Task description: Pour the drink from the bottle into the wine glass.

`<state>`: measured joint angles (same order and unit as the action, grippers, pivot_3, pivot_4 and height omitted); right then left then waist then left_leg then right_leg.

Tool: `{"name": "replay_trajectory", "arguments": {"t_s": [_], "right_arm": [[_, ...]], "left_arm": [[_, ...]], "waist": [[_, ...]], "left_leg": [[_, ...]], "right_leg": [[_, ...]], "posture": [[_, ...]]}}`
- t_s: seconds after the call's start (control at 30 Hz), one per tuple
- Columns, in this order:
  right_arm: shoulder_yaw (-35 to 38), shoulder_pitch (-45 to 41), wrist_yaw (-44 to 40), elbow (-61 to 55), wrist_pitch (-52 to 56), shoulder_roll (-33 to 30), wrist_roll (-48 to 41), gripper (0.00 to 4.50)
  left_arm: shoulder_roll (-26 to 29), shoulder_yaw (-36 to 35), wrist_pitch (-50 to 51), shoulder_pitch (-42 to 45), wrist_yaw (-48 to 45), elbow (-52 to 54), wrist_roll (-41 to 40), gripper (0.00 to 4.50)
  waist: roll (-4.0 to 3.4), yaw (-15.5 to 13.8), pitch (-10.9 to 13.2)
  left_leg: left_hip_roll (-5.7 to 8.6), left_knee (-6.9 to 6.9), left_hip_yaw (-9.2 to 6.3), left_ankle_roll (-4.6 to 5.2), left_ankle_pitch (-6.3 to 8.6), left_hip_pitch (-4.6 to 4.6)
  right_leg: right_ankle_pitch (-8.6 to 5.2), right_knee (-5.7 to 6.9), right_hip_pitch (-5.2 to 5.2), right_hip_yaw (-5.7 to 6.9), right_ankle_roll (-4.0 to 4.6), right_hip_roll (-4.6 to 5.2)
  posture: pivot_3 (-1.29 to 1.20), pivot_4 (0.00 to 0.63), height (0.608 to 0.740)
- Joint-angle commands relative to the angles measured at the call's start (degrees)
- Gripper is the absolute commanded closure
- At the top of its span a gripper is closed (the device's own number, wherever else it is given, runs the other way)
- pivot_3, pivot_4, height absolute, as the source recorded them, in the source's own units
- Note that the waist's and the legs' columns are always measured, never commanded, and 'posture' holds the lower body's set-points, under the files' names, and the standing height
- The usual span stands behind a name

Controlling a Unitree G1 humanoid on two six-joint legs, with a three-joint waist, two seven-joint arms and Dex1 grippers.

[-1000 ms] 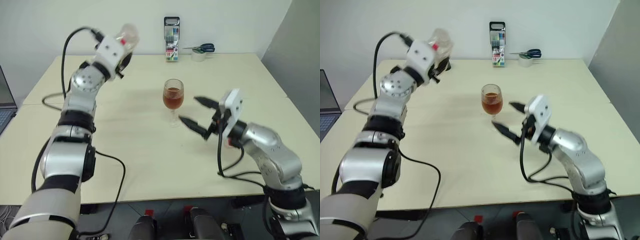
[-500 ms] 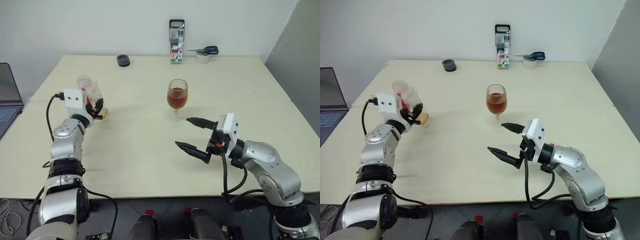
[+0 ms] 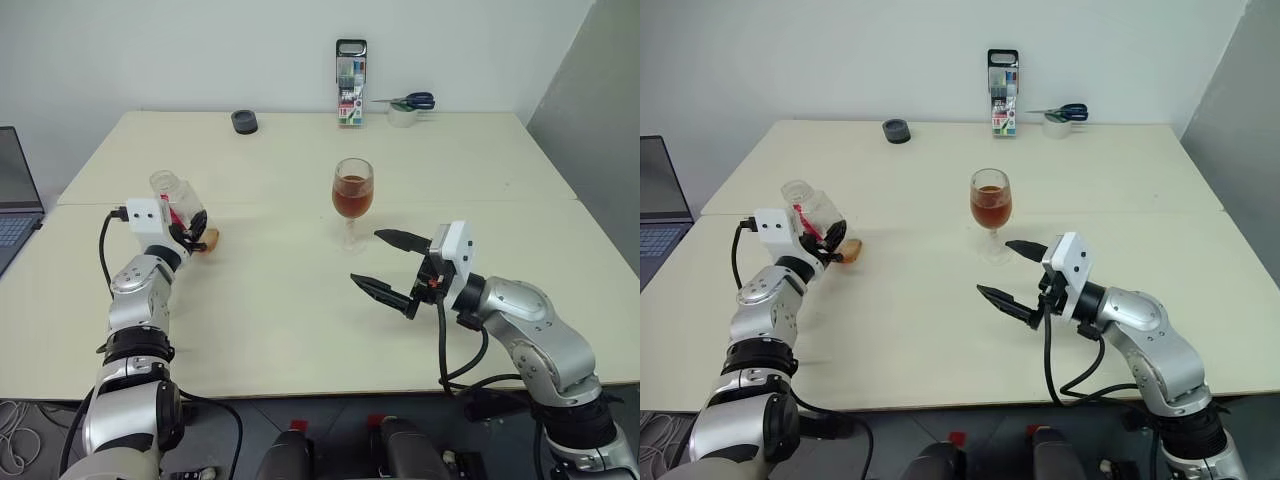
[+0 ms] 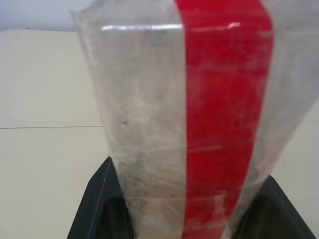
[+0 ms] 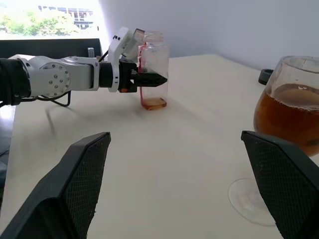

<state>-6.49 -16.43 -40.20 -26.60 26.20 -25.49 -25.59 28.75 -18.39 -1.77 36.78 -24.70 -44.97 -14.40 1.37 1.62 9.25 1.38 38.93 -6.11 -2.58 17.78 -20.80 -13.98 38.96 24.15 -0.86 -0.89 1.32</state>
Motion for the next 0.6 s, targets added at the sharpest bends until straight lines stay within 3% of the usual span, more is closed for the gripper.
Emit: {"name": "replay_trajectory", "arguments": {"t_s": [0.03, 0.27, 0.5, 0.6], "right_arm": [[0.08, -1.04, 0.64, -1.37, 0.1, 0.6, -0.47, 0.0], [0.17, -0.71, 1.18, -0.35, 0.28, 0.71, -0.06, 0.0], [1.16, 7.87, 5.02, -3.45, 1.13, -0.8, 1.98, 0.0], [1.08, 12.7, 12.41, -3.75, 0.13, -1.41, 10.27, 0.0]], "left_arm": [[0.38, -0.33, -1.36, 0.64, -0.06, -1.87, 0.15, 2.41], [0.09, 0.71, -2.04, -0.59, -0.2, -0.81, 0.69, 0.07], [0.14, 0.1, 4.72, -10.28, 1.61, 13.76, -0.84, 0.03], [-0.77, -1.44, 11.96, -17.86, 4.19, 25.47, -3.19, 0.03]], "waist": [[-0.01, 0.0, -0.01], [-0.01, 0.02, -0.01], [-0.01, 0.02, -0.01], [-0.02, 0.03, 0.0]], "left_leg": [[0.0, 0.0, 0.0, 0.04, 0.02, 0.0], [-0.01, -0.01, -0.01, 0.11, 0.06, -0.01], [-0.07, -0.08, -0.01, 0.1, 0.07, 0.0], [-0.07, -0.1, 0.01, 0.1, 0.07, 0.0]], "right_leg": [[0.0, 0.0, 0.0, 0.0, 0.0, 0.0], [0.0, 0.0, 0.01, 0.02, 0.0, -0.01], [0.0, -0.03, 0.03, -0.04, 0.0, 0.11], [0.0, -0.04, 0.04, -0.1, 0.0, 0.15]], "posture": [[0.0, 0.15, 0.74], [0.0, 0.15, 0.74], [0.0, 0.15, 0.74], [0.0, 0.15, 0.74]]}}
